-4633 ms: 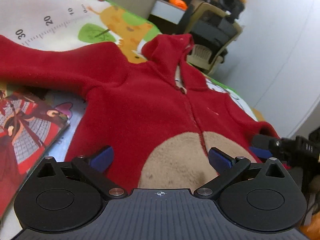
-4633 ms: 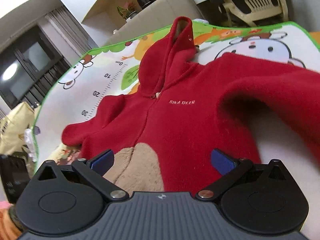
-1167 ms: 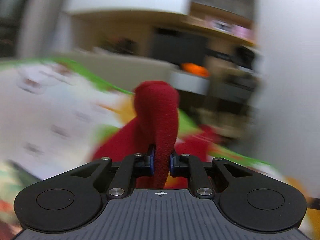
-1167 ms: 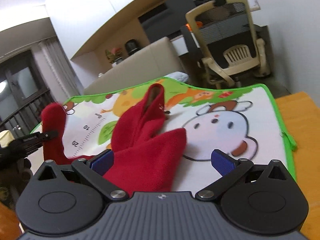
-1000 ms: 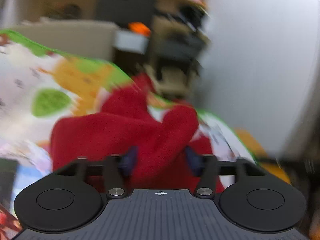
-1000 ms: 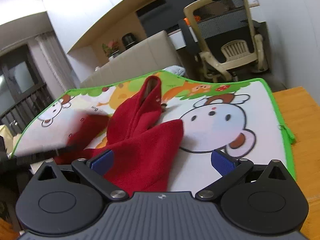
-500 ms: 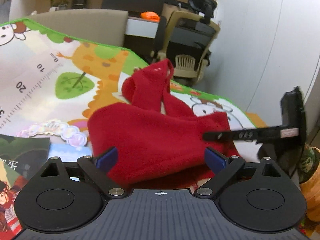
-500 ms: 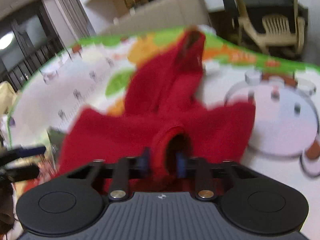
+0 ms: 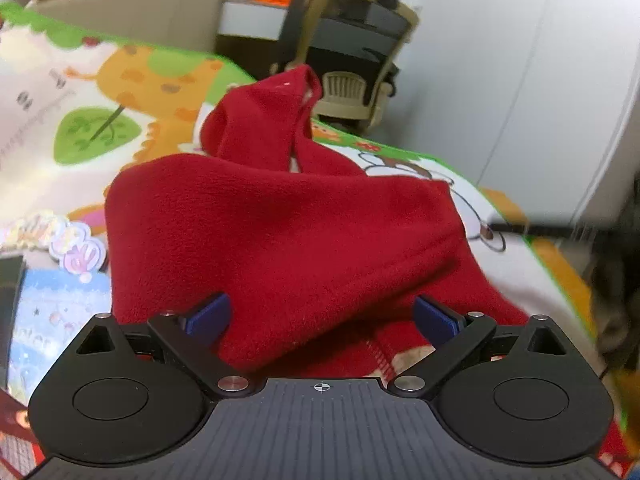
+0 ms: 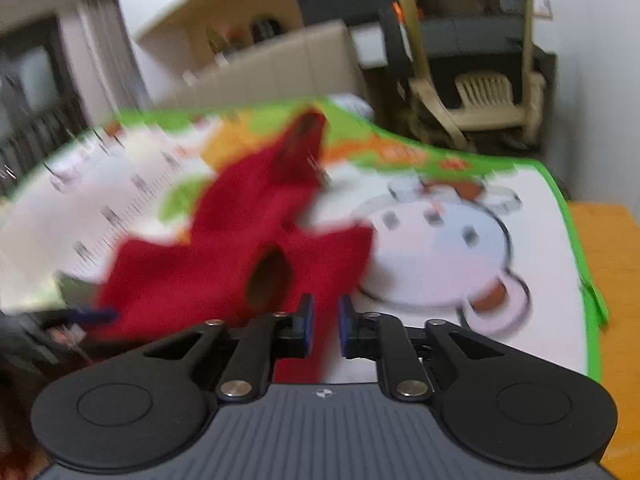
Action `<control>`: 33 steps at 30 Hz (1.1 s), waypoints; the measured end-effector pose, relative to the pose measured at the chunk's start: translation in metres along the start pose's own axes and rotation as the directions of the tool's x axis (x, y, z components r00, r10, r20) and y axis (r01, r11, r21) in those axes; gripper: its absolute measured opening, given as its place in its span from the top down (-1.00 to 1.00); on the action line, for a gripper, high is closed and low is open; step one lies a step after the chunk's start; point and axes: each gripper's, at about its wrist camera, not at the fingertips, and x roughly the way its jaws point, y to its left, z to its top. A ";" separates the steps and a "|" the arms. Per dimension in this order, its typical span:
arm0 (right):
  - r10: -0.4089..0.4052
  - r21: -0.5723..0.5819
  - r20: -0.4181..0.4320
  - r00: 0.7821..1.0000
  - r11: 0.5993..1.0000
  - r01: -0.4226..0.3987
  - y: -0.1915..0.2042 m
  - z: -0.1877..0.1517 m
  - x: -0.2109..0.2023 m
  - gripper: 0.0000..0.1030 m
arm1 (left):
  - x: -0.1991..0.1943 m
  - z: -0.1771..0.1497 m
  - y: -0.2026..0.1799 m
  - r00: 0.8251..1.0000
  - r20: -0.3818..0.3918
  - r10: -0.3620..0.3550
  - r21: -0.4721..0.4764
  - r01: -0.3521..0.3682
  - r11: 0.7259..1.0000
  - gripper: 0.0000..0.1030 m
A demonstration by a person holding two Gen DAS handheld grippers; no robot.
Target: Fold clothes
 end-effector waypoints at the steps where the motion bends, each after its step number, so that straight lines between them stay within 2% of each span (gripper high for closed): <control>1: 0.029 -0.005 0.023 0.999 1.000 -0.029 0.003 0.005 0.000 0.21 | 0.000 -0.002 -0.001 1.000 0.001 0.004 0.010 -0.004 1.000 -0.95; 3: 0.078 -0.017 0.054 0.996 0.997 -0.077 0.010 0.012 0.004 0.04 | -0.001 -0.005 -0.003 1.000 0.006 0.013 0.018 -0.013 1.000 -0.95; 4: 0.099 -0.022 0.059 0.993 0.995 -0.098 0.014 0.015 0.008 0.04 | -0.001 -0.005 -0.003 1.000 0.009 0.018 0.016 -0.018 1.000 -0.95; 7: 0.162 0.027 -0.019 0.987 0.987 -0.161 0.020 0.012 0.043 0.03 | -0.008 0.000 -0.004 1.000 0.018 0.019 -0.009 -0.019 1.000 -0.95; 8: 0.184 0.050 -0.049 0.982 0.982 -0.182 0.021 0.011 0.055 0.14 | -0.011 0.003 -0.004 0.999 0.025 0.022 -0.007 -0.022 1.000 -0.95; 9: 0.201 0.075 -0.073 0.977 0.978 -0.196 0.021 0.007 0.061 0.78 | -0.014 0.008 -0.003 0.999 0.039 0.030 0.002 -0.030 1.000 -0.96; 10: 0.214 0.091 -0.086 0.973 0.974 -0.206 0.022 0.004 0.064 0.82 | -0.018 0.013 -0.002 0.997 0.061 0.037 0.012 -0.038 0.999 -0.96; 14: 0.190 0.022 0.080 0.979 0.981 -0.192 0.024 0.012 0.016 0.82 | -0.023 0.034 0.016 0.991 0.132 0.034 -0.019 -0.032 0.999 -0.96; 16: 0.147 -0.002 0.115 0.982 0.989 -0.148 0.018 0.015 -0.004 0.82 | -0.012 0.041 0.024 0.993 0.119 0.021 -0.066 -0.013 0.998 -0.96; 18: 0.103 0.003 0.071 0.992 0.995 -0.103 0.010 0.009 -0.003 0.82 | 0.005 0.044 0.031 0.996 0.087 -0.007 -0.103 0.016 0.995 -0.96; 19: 0.076 0.011 0.019 0.997 0.997 -0.077 0.006 0.003 0.006 0.82 | 0.015 0.043 0.034 0.998 0.062 -0.011 -0.110 0.018 0.994 -0.96; 21: 0.041 0.031 -0.077 0.996 0.999 -0.038 0.000 -0.012 0.025 0.81 | 0.032 0.038 0.036 1.000 0.014 0.017 -0.099 -0.015 0.995 -0.96; 23: 0.046 0.038 -0.074 0.996 0.998 -0.043 -0.004 -0.017 0.028 0.81 | 0.036 0.034 0.031 0.999 0.009 0.047 -0.034 -0.046 0.998 -0.96; 25: 0.038 -0.004 -0.026 0.999 0.999 -0.038 0.000 -0.007 0.016 0.53 | 0.034 0.032 0.026 0.997 0.007 0.073 0.009 -0.073 0.997 -0.96; 27: 0.031 -0.046 0.023 0.999 0.998 -0.030 0.004 0.003 0.004 0.36 | 0.025 0.033 0.024 0.996 0.015 0.082 0.012 -0.083 0.997 -0.96; 29: 0.034 -0.086 0.069 0.997 0.996 -0.028 0.006 0.011 -0.004 0.34 | 0.015 0.035 0.023 0.996 0.030 0.079 -0.003 -0.079 0.997 -0.96; 31: 0.058 -0.090 0.072 0.996 0.995 -0.051 0.007 0.023 0.000 0.34 | 0.014 0.038 0.027 0.998 0.041 0.054 -0.039 -0.052 0.998 -0.96; 33: 0.062 -0.097 -0.002 0.998 0.993 -0.062 0.008 0.023 0.024 0.34 | 0.023 0.038 0.032 0.997 0.019 0.068 -0.069 -0.067 0.995 -0.96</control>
